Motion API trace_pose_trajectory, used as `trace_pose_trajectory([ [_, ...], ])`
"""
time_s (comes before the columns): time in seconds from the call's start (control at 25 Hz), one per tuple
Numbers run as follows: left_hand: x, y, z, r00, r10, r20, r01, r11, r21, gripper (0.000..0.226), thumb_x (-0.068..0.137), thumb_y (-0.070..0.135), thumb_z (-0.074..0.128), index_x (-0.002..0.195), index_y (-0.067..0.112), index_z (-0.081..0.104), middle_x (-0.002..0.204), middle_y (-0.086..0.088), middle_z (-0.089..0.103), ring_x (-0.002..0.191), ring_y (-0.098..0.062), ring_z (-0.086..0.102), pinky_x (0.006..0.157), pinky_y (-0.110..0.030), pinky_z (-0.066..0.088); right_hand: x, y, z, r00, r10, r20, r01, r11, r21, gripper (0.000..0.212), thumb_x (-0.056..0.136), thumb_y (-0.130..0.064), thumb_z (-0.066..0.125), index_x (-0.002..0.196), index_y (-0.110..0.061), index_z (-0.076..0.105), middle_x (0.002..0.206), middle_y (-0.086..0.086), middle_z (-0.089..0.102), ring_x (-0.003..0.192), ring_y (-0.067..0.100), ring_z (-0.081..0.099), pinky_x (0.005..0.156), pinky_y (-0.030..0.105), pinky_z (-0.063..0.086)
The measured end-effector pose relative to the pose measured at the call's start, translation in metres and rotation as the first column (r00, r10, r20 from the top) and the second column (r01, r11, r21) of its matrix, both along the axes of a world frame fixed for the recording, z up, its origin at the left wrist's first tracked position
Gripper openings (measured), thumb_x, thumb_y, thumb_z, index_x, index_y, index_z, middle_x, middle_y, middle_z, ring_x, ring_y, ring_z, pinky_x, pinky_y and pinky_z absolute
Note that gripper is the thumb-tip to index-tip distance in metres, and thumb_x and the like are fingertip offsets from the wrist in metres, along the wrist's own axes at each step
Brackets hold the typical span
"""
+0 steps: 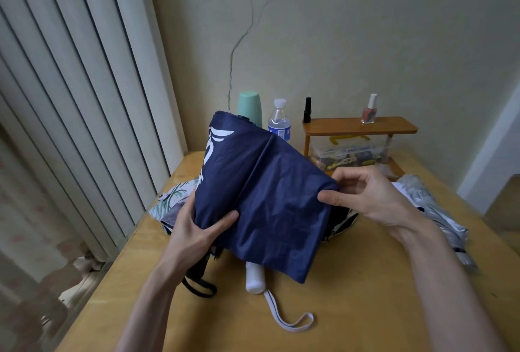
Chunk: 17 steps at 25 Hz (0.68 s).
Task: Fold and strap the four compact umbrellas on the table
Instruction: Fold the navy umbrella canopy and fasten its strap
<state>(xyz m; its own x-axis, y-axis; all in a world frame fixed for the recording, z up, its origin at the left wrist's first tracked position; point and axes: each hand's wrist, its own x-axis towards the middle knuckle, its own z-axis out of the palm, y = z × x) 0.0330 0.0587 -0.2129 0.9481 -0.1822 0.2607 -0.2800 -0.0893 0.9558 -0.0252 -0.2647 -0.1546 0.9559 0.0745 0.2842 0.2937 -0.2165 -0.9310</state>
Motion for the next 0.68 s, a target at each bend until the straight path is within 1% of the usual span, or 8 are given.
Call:
trace_pose_trajectory([
  [0.08, 0.001, 0.000, -0.001, 1.000, 0.002, -0.001, -0.002, 1.000, 0.002, 0.091, 0.068, 0.052, 0.097, 0.145, 0.033, 0.054, 0.137, 0.024, 0.064, 0.128, -0.002, 0.062, 0.113, -0.044, 0.051, 0.004, 0.002, -0.004, 1.000, 0.008, -0.013, -0.008, 1.000, -0.007, 0.010, 0.075, -0.017, 0.085, 0.073, -0.018, 0.075, 0.088, 0.004, 0.079, 0.087, 0.017, 0.077, 0.076, 0.020, 0.057],
  [0.16, 0.002, 0.001, -0.002, 1.000, -0.013, -0.003, 0.013, 1.000, -0.002, 0.086, 0.073, 0.040, 0.095, 0.148, 0.028, 0.054, 0.140, 0.018, 0.065, 0.128, -0.004, 0.062, 0.113, -0.046, 0.051, 0.006, 0.000, -0.009, 0.999, 0.018, -0.031, -0.018, 1.000, -0.010, 0.012, 0.076, -0.020, 0.084, 0.070, -0.021, 0.074, 0.085, 0.003, 0.077, 0.086, 0.016, 0.075, 0.075, 0.021, 0.056],
  [0.2, 0.002, 0.002, -0.003, 1.000, -0.020, -0.009, 0.020, 1.000, 0.004, 0.089, 0.073, 0.041, 0.096, 0.149, 0.027, 0.053, 0.141, 0.016, 0.064, 0.129, -0.005, 0.062, 0.113, -0.047, 0.051, 0.006, -0.003, -0.011, 0.999, 0.024, -0.045, -0.024, 1.000, -0.003, 0.010, 0.077, -0.021, 0.083, 0.072, -0.020, 0.074, 0.087, 0.004, 0.077, 0.087, 0.017, 0.074, 0.077, 0.023, 0.057],
  [0.32, 0.003, 0.005, -0.004, 0.999, -0.025, -0.030, 0.025, 1.000, 0.001, 0.107, 0.059, 0.062, 0.096, 0.150, 0.030, 0.052, 0.143, 0.015, 0.063, 0.130, -0.006, 0.061, 0.113, -0.046, 0.051, 0.003, -0.009, -0.014, 0.999, 0.018, -0.047, -0.015, 0.997, 0.077, 0.007, 0.082, -0.016, 0.078, 0.085, -0.010, 0.075, 0.093, 0.005, 0.078, 0.087, 0.016, 0.072, 0.078, 0.023, 0.057],
  [0.44, 0.003, 0.000, -0.003, 0.999, -0.006, -0.050, 0.005, 0.999, -0.037, 0.109, 0.048, 0.074, 0.094, 0.142, 0.039, 0.052, 0.139, 0.021, 0.062, 0.130, -0.009, 0.061, 0.111, -0.049, 0.052, 0.013, -0.003, -0.019, 0.981, -0.188, 0.042, 0.183, 0.978, 0.099, 0.010, 0.093, -0.005, 0.072, 0.098, -0.011, 0.078, 0.092, 0.000, 0.079, 0.080, 0.010, 0.068, 0.074, 0.020, 0.057],
  [0.56, 0.002, -0.010, -0.002, 0.999, 0.001, -0.044, -0.004, 0.997, -0.074, 0.092, 0.062, 0.059, 0.097, 0.139, 0.042, 0.050, 0.132, 0.027, 0.060, 0.124, -0.003, 0.062, 0.111, -0.046, 0.052, 0.022, 0.011, -0.021, 0.962, -0.274, -0.002, 0.272, 0.953, 0.137, 0.011, 0.102, -0.007, 0.065, 0.107, -0.012, 0.074, 0.094, 0.002, 0.080, 0.080, 0.012, 0.072, 0.075, 0.024, 0.061],
  [0.6, 0.003, -0.010, -0.003, 0.999, 0.013, -0.049, -0.017, 0.997, -0.077, 0.093, 0.062, 0.058, 0.097, 0.140, 0.039, 0.050, 0.133, 0.025, 0.061, 0.124, -0.004, 0.062, 0.112, -0.046, 0.052, 0.024, 0.013, -0.022, 0.966, -0.258, -0.021, 0.258, 0.957, 0.131, 0.009, 0.100, -0.010, 0.068, 0.108, -0.011, 0.073, 0.095, 0.004, 0.080, 0.081, 0.014, 0.073, 0.074, 0.025, 0.060],
  [0.68, 0.005, -0.009, -0.004, 0.998, 0.032, -0.048, -0.035, 0.997, -0.072, 0.106, 0.055, 0.065, 0.095, 0.147, 0.033, 0.051, 0.137, 0.019, 0.063, 0.126, -0.008, 0.063, 0.110, -0.048, 0.053, 0.021, 0.012, -0.020, 0.972, -0.233, -0.019, 0.234, 0.967, 0.103, 0.016, 0.089, -0.018, 0.081, 0.101, -0.009, 0.075, 0.095, 0.008, 0.081, 0.083, 0.016, 0.075, 0.075, 0.025, 0.060],
])
